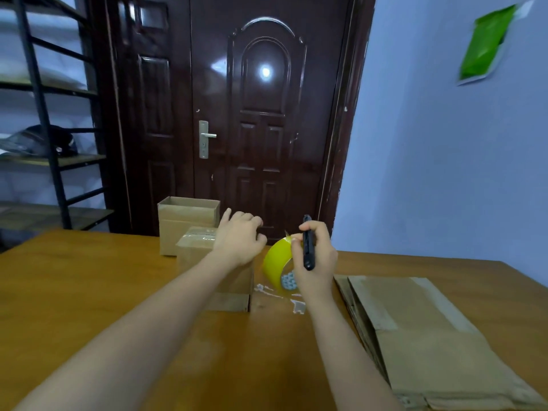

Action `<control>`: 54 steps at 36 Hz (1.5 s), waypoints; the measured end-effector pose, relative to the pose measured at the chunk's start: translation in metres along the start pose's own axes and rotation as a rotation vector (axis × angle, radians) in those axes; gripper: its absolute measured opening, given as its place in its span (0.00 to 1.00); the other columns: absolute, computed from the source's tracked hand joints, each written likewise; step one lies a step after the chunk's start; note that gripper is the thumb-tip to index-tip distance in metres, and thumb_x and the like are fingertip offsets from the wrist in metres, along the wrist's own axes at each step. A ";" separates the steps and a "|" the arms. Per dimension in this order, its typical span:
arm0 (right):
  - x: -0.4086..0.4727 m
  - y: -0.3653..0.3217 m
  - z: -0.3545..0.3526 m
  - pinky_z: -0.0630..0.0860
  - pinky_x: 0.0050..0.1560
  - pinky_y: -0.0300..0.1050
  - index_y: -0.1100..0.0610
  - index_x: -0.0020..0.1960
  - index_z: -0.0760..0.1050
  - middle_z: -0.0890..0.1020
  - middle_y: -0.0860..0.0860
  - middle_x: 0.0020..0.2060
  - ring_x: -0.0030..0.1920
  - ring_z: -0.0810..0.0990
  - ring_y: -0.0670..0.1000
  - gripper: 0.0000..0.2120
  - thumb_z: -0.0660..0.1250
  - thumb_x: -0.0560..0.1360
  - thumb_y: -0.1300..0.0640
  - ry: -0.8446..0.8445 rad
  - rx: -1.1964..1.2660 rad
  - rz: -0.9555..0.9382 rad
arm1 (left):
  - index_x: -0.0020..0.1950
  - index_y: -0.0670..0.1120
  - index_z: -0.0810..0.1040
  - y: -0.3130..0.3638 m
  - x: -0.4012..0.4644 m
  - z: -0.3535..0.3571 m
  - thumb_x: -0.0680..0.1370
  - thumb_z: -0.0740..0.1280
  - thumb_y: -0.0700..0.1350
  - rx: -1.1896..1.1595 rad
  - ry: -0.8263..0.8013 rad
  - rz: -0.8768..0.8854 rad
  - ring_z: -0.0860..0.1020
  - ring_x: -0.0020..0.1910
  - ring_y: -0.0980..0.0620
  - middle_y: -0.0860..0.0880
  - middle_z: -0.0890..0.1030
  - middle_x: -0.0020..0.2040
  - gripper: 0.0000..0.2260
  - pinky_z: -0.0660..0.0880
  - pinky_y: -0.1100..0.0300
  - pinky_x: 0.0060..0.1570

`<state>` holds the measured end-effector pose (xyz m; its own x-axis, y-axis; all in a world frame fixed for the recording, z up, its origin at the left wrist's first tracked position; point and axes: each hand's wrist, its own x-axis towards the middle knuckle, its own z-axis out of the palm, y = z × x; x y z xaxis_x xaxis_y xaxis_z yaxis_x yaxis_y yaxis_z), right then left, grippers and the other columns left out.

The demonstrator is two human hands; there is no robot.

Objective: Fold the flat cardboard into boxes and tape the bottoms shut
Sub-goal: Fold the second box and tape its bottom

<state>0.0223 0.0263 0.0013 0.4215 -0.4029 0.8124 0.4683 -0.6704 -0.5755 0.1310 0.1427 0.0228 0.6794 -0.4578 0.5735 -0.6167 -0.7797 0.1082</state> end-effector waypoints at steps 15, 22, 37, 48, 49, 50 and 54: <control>-0.013 -0.025 0.005 0.78 0.47 0.44 0.56 0.48 0.72 0.80 0.54 0.38 0.43 0.82 0.53 0.13 0.65 0.71 0.73 -0.222 0.208 0.359 | 0.71 0.43 0.60 0.025 -0.093 -0.022 0.75 0.71 0.48 -0.928 -0.274 -0.301 0.73 0.57 0.50 0.47 0.73 0.61 0.30 0.72 0.56 0.54; -0.019 -0.026 0.003 0.74 0.35 0.30 0.60 0.50 0.74 0.78 0.54 0.40 0.39 0.77 0.48 0.14 0.68 0.70 0.75 0.012 0.357 0.748 | 0.58 0.47 0.67 0.029 -0.119 -0.009 0.75 0.71 0.44 -0.829 -0.158 -0.189 0.75 0.47 0.51 0.49 0.75 0.50 0.17 0.72 0.61 0.43; -0.033 -0.008 -0.015 0.74 0.32 0.44 0.58 0.51 0.72 0.78 0.54 0.36 0.34 0.77 0.50 0.11 0.68 0.73 0.68 -0.132 0.398 1.285 | 0.66 0.40 0.71 0.030 -0.153 -0.007 0.73 0.73 0.44 -0.447 0.043 0.175 0.72 0.58 0.46 0.43 0.76 0.58 0.24 0.62 0.62 0.57; -0.029 -0.014 -0.016 0.75 0.45 0.55 0.64 0.53 0.76 0.82 0.62 0.44 0.47 0.79 0.61 0.13 0.59 0.75 0.58 -0.419 0.648 1.549 | 0.58 0.39 0.74 0.027 -0.158 -0.023 0.66 0.77 0.43 -0.395 0.137 0.408 0.70 0.52 0.51 0.42 0.79 0.50 0.24 0.68 0.54 0.51; -0.029 -0.014 -0.014 0.76 0.44 0.55 0.65 0.52 0.76 0.82 0.62 0.43 0.46 0.79 0.61 0.13 0.59 0.75 0.58 -0.417 0.656 1.543 | 0.58 0.39 0.74 0.026 -0.158 -0.022 0.66 0.76 0.43 -0.401 0.148 0.409 0.69 0.52 0.52 0.42 0.79 0.50 0.23 0.69 0.54 0.50; -0.030 -0.014 -0.012 0.77 0.43 0.55 0.65 0.52 0.76 0.82 0.62 0.42 0.46 0.79 0.61 0.13 0.59 0.75 0.58 -0.420 0.655 1.543 | 0.58 0.39 0.74 0.025 -0.158 -0.023 0.66 0.76 0.43 -0.407 0.153 0.406 0.69 0.52 0.52 0.42 0.79 0.50 0.23 0.69 0.53 0.50; -0.029 -0.012 -0.006 0.80 0.28 0.51 0.65 0.46 0.76 0.82 0.60 0.33 0.32 0.82 0.59 0.10 0.59 0.75 0.59 -0.433 0.598 1.533 | 0.59 0.41 0.72 0.022 -0.159 -0.022 0.67 0.74 0.46 -0.376 0.146 0.425 0.70 0.52 0.51 0.42 0.80 0.51 0.24 0.71 0.53 0.51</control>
<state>0.0002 0.0425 -0.0149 0.8488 -0.1547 -0.5055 -0.3764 0.4946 -0.7834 0.0004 0.2082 -0.0482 0.2964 -0.6126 0.7327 -0.9398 -0.3236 0.1096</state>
